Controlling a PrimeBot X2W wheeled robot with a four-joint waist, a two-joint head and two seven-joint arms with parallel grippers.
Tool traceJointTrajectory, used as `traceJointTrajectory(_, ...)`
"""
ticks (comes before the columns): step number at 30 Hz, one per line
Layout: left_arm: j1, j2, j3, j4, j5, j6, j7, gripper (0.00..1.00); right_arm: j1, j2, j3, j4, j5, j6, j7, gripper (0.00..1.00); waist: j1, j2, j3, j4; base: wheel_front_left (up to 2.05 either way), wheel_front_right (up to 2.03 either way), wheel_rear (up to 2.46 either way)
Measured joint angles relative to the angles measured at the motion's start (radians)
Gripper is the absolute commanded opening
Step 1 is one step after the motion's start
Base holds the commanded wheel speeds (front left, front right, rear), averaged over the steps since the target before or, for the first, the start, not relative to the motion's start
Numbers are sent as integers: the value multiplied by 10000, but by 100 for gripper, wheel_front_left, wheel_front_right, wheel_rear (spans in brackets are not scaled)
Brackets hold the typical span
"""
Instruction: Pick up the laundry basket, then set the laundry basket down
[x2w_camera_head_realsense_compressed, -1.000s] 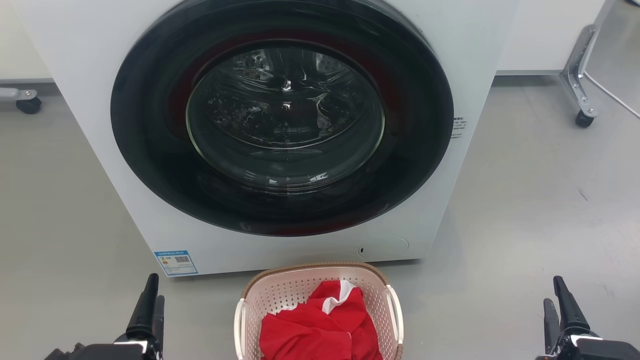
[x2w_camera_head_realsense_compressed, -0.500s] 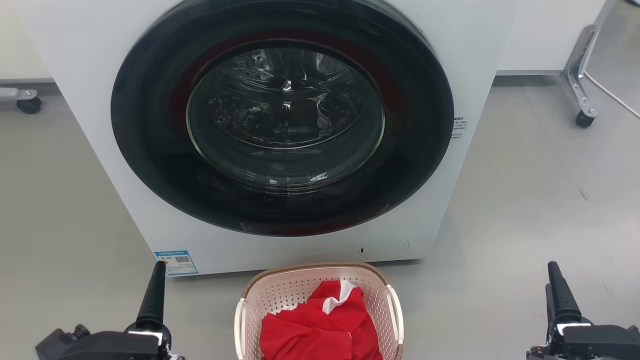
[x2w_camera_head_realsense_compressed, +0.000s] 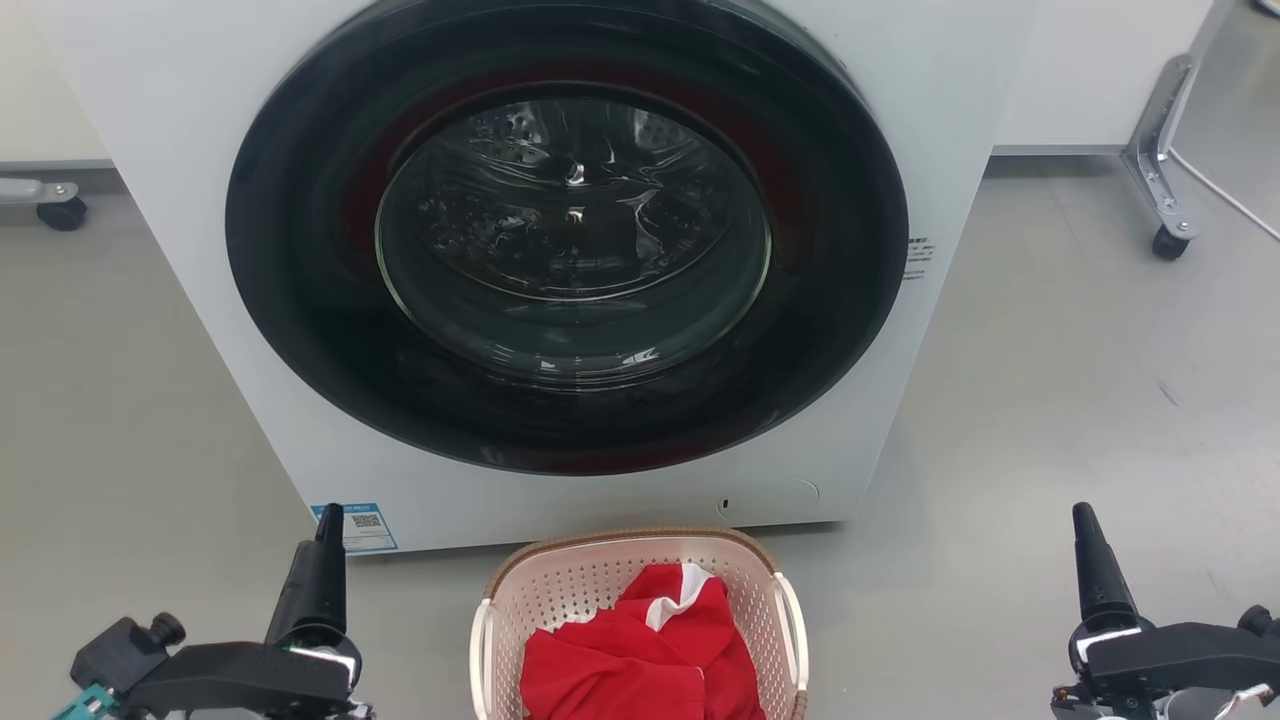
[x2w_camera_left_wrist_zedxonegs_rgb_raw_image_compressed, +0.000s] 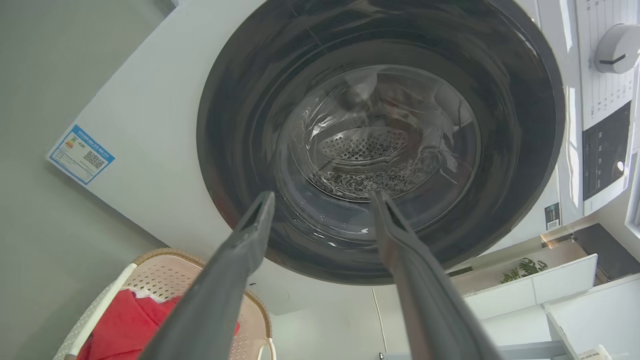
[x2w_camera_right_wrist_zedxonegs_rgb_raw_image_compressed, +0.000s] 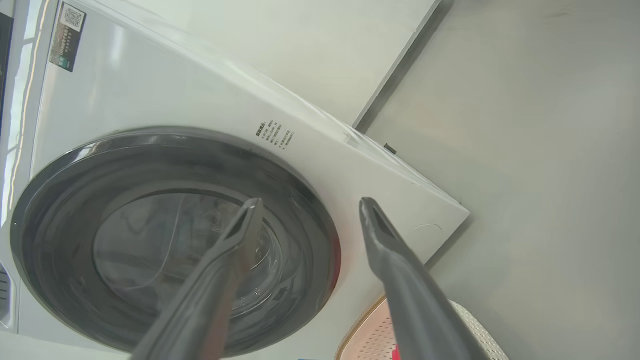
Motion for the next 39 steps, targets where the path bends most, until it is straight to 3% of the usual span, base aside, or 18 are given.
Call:
traceJointTrajectory(15, -122, 305, -571, -646, 3271, 568, -476, 100, -45, -393, 708, -136, -2700, -453, -550, 100, 0, 0, -56, 27, 0, 0, 0)
traceJointTrajectory(39, -125, 414, -1179, -945, 6947, 1030, -1266, 100, -386, -815, 1601, -240, -6376, -803, -1384, 100, 0, 0, -59, 8, 0, 0, 0)
